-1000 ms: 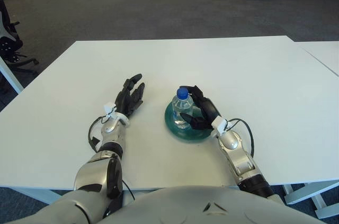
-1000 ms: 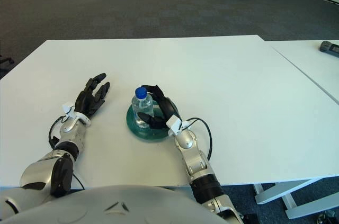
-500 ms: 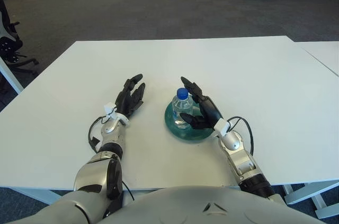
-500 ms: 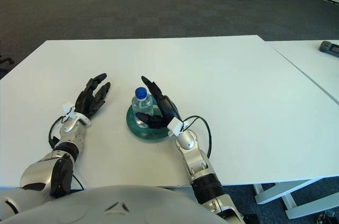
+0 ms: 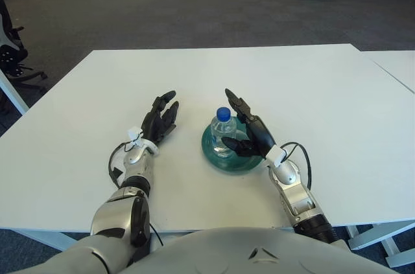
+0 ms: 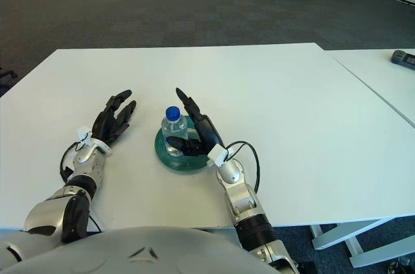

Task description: Put the bottle into the plate.

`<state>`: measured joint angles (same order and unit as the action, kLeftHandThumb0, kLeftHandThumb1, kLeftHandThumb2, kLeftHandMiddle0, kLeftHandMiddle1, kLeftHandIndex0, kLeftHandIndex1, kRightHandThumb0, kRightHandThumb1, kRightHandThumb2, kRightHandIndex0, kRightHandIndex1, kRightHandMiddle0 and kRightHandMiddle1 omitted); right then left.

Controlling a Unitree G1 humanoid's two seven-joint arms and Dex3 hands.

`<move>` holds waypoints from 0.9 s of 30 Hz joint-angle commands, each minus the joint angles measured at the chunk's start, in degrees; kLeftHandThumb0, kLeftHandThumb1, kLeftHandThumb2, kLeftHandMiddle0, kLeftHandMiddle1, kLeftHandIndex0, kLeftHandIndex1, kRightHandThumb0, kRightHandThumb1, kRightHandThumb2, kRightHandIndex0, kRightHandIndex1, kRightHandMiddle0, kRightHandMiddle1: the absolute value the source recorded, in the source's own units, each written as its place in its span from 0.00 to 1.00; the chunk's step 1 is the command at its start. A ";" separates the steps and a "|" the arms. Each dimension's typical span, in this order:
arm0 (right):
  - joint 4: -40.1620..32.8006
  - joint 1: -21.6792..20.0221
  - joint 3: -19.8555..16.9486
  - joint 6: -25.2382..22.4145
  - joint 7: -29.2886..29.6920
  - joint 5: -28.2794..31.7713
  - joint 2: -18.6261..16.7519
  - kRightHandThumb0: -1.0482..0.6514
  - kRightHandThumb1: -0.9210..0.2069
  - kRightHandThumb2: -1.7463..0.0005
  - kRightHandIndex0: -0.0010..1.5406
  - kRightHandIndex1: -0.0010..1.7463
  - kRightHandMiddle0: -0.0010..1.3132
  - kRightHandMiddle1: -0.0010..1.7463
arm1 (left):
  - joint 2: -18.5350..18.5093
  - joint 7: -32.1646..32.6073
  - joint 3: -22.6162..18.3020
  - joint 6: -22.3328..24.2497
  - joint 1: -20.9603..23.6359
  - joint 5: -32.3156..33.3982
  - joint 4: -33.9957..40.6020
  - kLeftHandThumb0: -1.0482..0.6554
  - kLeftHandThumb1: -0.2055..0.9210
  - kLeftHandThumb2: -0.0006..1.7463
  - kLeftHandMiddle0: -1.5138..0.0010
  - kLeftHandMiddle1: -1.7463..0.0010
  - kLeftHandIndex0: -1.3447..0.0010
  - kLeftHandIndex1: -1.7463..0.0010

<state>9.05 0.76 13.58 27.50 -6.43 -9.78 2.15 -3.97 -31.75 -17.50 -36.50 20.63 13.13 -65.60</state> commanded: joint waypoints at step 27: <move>25.17 -14.34 -17.69 11.02 21.68 1.42 0.88 0.13 0.00 0.44 0.01 0.01 0.01 0.00 | 0.84 -0.95 -0.83 3.17 -2.83 1.99 -2.65 0.28 0.99 0.27 0.67 0.99 1.00 0.50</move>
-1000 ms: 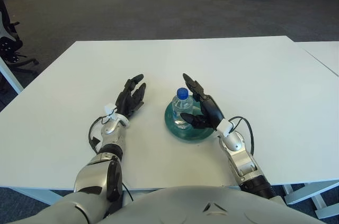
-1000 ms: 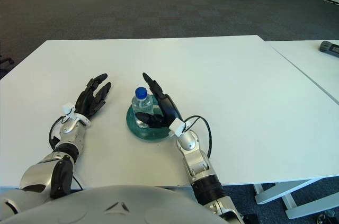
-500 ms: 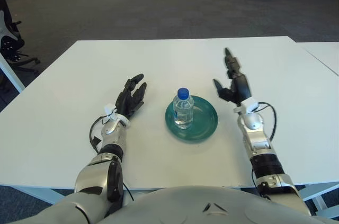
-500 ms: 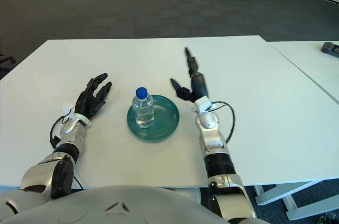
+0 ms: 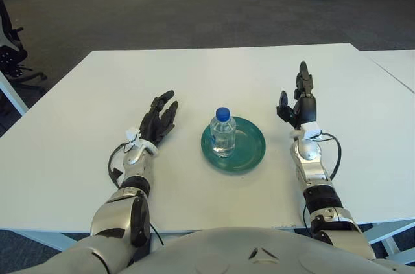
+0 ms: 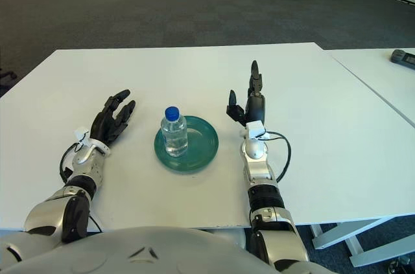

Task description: Put the bottle into the plate.

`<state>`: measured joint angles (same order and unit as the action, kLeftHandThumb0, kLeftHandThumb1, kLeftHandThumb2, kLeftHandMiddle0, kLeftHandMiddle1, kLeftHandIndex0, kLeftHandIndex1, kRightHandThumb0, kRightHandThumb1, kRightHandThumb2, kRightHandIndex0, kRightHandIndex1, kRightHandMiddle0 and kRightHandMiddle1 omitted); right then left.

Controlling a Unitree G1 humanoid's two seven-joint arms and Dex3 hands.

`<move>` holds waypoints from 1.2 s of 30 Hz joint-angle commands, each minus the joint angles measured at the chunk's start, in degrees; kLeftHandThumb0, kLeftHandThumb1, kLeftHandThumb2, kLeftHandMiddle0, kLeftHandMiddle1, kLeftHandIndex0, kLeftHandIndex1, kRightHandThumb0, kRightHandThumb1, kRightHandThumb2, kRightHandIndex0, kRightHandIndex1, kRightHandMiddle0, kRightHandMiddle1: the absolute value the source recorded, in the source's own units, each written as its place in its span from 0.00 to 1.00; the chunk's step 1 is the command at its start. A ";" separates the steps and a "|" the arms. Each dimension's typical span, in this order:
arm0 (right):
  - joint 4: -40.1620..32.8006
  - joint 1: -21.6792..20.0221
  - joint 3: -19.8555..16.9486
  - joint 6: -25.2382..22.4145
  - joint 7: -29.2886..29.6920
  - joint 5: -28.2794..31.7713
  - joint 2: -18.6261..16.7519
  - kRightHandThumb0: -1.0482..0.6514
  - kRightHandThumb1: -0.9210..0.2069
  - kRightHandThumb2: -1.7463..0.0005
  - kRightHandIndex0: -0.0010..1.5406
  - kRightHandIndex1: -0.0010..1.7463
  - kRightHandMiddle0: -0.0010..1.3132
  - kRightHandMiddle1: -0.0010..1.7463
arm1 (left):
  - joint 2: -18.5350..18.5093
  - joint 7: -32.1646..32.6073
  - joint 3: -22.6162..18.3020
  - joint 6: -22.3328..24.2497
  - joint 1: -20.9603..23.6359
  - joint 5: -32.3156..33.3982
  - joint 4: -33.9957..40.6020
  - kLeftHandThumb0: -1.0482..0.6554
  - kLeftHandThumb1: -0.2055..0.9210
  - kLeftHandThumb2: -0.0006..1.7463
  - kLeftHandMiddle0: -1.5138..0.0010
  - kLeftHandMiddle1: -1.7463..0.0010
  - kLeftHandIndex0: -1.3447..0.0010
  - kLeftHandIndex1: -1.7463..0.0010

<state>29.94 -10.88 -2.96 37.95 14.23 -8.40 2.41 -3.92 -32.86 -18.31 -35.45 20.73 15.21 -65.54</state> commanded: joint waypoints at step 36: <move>39.54 -13.06 -5.44 -1.19 -13.12 7.65 -0.35 0.10 0.00 0.45 0.17 0.01 0.00 0.32 | 0.75 0.96 0.49 2.19 -3.02 -0.33 -2.38 0.27 1.00 0.27 0.68 1.00 1.00 0.50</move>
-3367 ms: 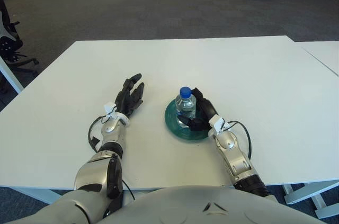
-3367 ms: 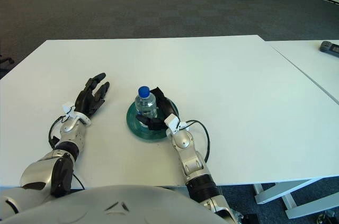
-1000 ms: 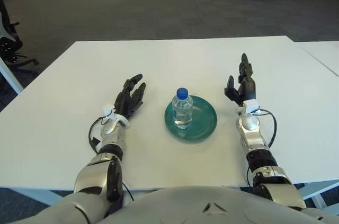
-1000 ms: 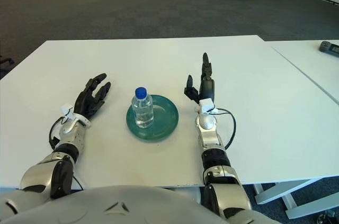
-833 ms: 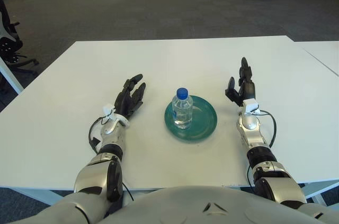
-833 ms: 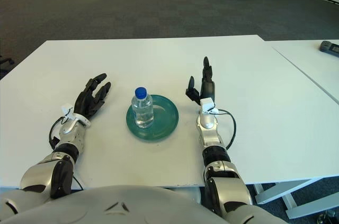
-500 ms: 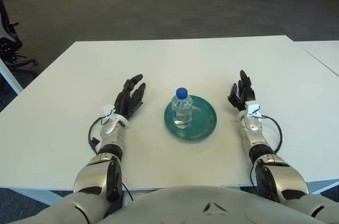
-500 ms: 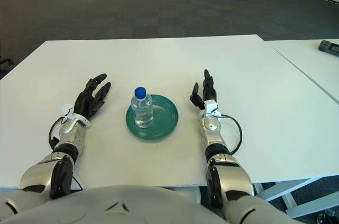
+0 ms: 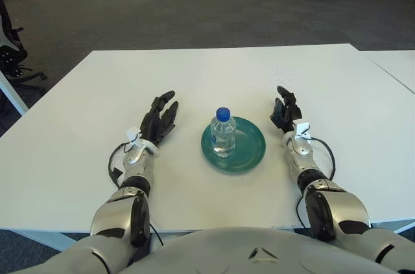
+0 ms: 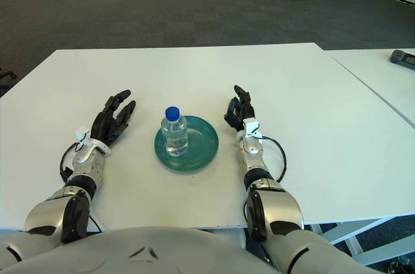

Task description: Put the bottle into the plate.

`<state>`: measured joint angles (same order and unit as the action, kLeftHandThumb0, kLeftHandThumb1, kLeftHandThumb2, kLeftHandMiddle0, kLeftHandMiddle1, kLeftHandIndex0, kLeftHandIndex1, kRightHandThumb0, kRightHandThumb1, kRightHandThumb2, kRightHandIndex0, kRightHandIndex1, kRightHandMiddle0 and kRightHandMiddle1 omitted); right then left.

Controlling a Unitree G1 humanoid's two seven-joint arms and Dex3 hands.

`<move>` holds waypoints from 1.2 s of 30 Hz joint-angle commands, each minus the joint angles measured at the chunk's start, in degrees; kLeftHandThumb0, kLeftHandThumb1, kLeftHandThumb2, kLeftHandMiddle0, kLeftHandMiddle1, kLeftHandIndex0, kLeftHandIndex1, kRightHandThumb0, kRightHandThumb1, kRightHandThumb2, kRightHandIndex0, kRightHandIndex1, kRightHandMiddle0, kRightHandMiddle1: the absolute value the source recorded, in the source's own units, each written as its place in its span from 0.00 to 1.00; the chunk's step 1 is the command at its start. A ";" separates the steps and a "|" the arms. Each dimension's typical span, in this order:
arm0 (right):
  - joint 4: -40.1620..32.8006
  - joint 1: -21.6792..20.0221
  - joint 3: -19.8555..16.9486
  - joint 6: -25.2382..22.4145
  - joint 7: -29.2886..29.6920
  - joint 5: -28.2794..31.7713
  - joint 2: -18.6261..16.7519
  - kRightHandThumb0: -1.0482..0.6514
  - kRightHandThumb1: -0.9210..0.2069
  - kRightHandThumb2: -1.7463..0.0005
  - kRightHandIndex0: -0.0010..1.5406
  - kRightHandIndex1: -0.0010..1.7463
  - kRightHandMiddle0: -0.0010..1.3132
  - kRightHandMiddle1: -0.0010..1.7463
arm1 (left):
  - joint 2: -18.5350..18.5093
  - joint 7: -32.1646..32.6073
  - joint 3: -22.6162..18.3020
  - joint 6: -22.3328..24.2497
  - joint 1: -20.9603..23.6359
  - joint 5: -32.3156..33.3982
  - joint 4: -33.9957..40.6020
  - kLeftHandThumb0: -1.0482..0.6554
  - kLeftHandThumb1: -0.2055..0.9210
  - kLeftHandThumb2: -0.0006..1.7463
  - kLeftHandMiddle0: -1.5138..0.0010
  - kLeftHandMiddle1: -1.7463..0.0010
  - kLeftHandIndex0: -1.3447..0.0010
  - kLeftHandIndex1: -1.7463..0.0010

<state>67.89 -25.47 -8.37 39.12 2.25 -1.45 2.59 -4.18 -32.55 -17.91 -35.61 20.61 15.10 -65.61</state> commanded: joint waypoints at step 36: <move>1.77 3.45 4.26 -6.77 -4.44 -1.04 -0.67 0.11 0.00 0.50 0.11 0.00 0.00 0.23 | 1.35 2.75 0.56 2.28 -1.86 -0.79 -2.74 0.27 1.00 0.28 0.69 1.00 1.00 0.50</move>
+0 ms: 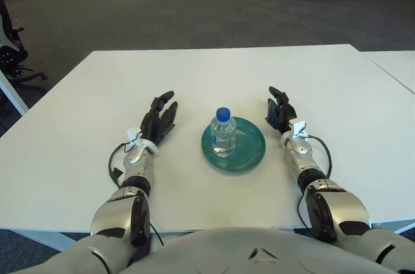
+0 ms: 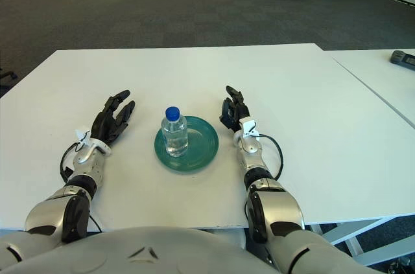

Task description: Put the bottle into the plate.

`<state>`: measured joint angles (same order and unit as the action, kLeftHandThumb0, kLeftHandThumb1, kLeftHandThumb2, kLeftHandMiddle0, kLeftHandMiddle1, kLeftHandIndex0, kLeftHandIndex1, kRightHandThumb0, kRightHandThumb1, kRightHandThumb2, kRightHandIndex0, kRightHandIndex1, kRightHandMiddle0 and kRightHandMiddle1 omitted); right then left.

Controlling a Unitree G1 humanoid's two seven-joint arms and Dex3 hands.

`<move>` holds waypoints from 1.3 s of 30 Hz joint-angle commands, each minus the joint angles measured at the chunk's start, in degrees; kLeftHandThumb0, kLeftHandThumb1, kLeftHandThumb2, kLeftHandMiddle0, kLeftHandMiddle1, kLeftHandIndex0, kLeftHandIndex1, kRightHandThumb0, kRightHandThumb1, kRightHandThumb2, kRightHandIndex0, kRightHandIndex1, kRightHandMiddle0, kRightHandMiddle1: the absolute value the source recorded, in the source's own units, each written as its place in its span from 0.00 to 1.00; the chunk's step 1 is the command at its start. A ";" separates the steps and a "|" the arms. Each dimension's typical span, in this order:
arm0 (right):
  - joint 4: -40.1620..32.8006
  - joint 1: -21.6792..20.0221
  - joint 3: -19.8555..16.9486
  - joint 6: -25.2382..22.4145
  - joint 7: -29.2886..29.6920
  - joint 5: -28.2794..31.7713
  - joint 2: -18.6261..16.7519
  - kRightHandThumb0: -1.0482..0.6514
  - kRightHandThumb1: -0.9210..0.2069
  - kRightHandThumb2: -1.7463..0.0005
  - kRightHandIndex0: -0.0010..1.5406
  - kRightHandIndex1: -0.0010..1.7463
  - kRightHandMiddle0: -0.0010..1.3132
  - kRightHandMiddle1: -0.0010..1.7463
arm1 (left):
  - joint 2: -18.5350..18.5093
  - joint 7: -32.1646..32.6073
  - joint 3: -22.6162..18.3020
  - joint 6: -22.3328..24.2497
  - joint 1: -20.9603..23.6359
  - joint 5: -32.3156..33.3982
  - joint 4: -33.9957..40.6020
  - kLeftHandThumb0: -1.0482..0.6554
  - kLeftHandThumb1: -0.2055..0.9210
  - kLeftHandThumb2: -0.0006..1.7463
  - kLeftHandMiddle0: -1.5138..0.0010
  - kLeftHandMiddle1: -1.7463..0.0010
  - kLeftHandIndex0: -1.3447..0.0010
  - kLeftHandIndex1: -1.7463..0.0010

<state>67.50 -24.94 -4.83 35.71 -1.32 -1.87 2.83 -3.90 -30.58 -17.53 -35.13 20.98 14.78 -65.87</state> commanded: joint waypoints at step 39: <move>0.31 5.75 -0.70 5.61 12.55 -1.14 -3.42 0.19 0.00 0.54 0.20 0.02 0.00 0.37 | -0.78 2.32 0.29 1.42 -0.81 -1.66 -2.17 0.30 1.00 0.30 0.69 1.00 1.00 0.52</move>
<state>65.81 -22.69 -5.16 40.47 9.70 -2.84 0.75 -4.62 -28.96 -17.16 -35.17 21.69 13.28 -66.15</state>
